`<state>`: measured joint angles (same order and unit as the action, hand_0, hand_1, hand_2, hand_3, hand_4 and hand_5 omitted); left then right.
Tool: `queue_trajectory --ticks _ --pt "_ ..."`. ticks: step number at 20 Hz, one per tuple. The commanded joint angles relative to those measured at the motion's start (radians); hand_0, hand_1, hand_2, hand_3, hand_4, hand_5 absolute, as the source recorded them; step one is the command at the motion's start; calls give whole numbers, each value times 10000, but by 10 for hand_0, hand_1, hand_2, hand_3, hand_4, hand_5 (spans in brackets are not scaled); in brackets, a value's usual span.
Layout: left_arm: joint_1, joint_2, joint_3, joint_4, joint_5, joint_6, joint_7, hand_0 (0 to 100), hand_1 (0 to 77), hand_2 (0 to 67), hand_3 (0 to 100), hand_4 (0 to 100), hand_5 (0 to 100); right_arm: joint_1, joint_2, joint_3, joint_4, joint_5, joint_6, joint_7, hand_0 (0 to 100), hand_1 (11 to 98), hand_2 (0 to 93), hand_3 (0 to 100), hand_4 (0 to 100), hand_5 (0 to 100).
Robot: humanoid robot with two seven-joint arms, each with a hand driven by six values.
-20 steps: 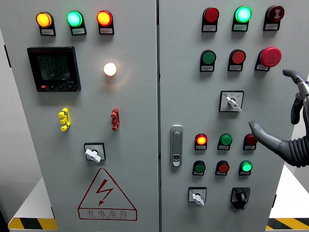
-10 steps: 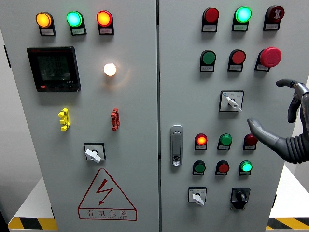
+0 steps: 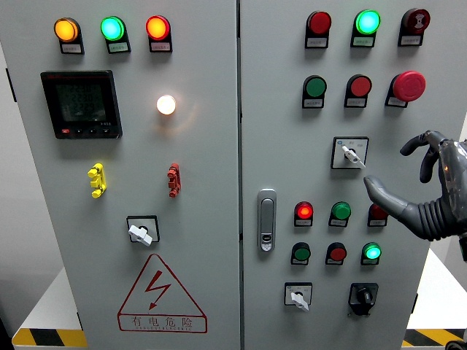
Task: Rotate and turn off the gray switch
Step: 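Reach the right hand toward the white rotary switch knob, then close the right hand fingers around the white switch knob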
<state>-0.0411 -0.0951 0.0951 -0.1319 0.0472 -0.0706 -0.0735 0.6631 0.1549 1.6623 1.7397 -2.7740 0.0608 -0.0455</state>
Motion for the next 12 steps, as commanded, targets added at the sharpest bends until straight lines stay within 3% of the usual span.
queue_trajectory --ticks 1,12 --pt "-3 0 0 0 4 0 -1 848 0 133 188 83 109 164 0 -132 -247 -10 -10 -96 0 364 606 876 1000 1000" --pt "-3 0 0 0 4 0 -1 847 0 134 188 83 109 747 0 -608 -1060 -56 -25 -403 0 346 636 881 1000 1000"
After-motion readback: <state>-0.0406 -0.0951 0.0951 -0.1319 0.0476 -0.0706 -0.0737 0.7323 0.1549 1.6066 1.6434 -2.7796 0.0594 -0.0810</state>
